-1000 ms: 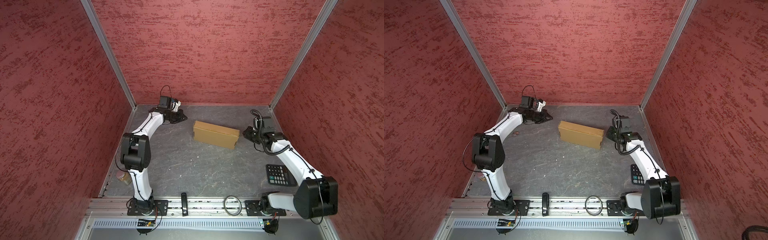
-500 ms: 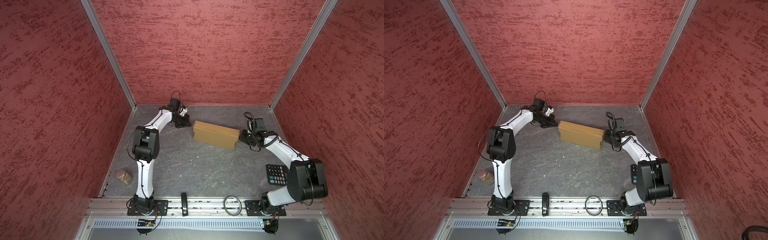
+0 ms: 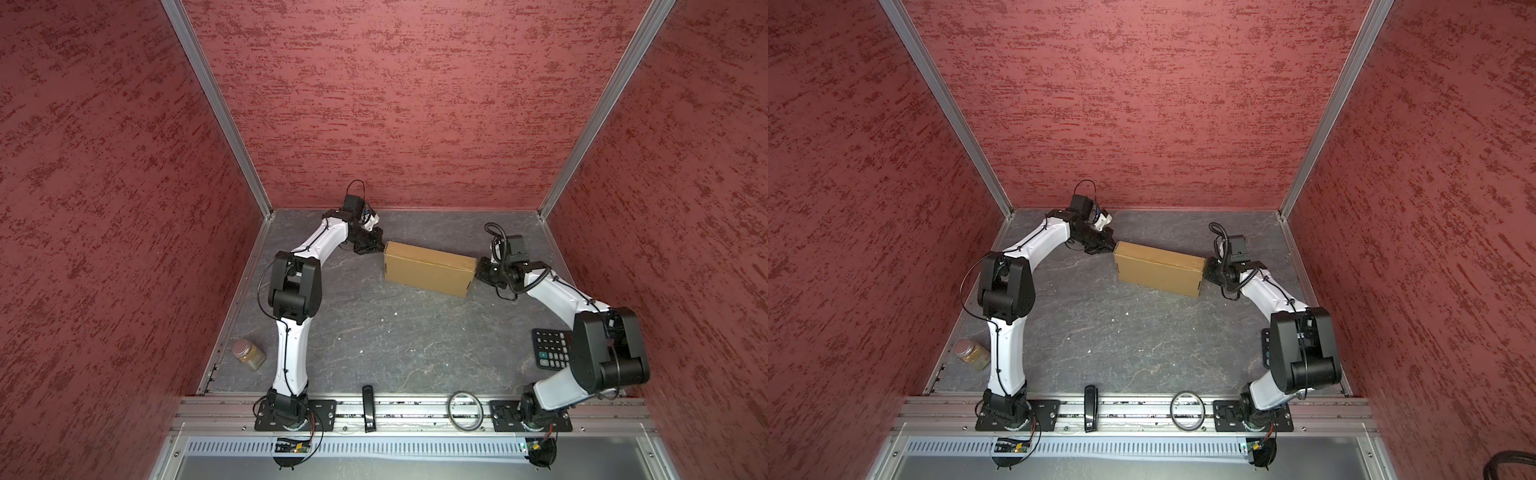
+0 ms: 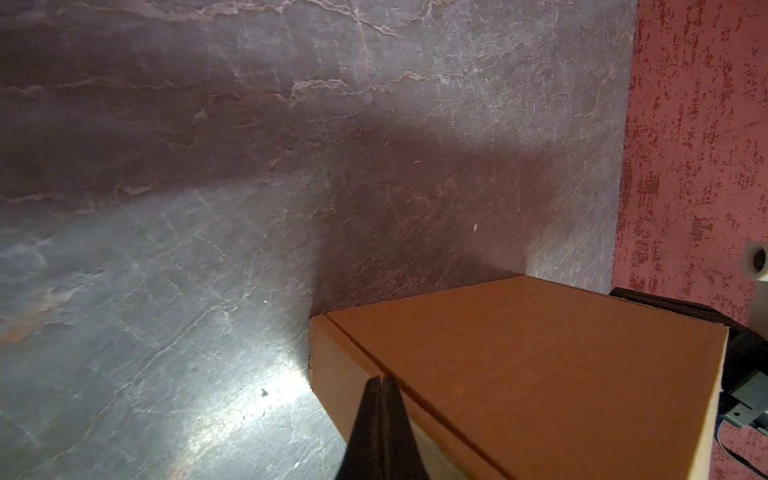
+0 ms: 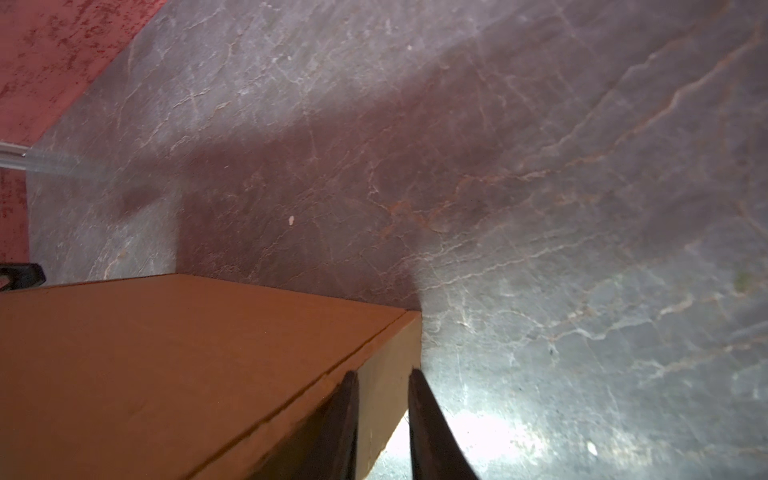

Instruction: Fold the paper box

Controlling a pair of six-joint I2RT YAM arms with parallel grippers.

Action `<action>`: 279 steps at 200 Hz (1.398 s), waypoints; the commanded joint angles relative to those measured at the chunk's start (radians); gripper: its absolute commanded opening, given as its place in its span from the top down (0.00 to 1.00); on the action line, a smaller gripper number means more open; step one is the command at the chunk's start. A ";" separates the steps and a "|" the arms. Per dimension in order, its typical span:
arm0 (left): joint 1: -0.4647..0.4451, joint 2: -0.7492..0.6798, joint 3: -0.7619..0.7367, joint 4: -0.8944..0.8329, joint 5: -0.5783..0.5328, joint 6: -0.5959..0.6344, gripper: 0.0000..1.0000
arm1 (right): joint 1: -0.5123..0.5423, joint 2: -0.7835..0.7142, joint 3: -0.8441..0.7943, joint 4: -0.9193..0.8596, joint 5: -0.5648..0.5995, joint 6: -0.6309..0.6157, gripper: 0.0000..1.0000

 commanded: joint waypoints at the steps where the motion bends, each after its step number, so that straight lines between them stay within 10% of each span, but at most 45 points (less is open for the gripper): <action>1: -0.022 -0.020 -0.007 0.030 -0.005 0.006 0.97 | -0.001 -0.023 -0.017 0.046 -0.031 -0.046 0.77; 204: 0.037 -0.282 -0.355 0.233 -0.011 -0.098 0.96 | 0.028 -0.278 -0.027 -0.089 0.062 -0.017 0.64; 279: 0.077 -0.423 -0.362 0.215 -0.008 -0.112 0.94 | 0.029 -0.298 0.045 -0.059 -0.075 0.044 0.50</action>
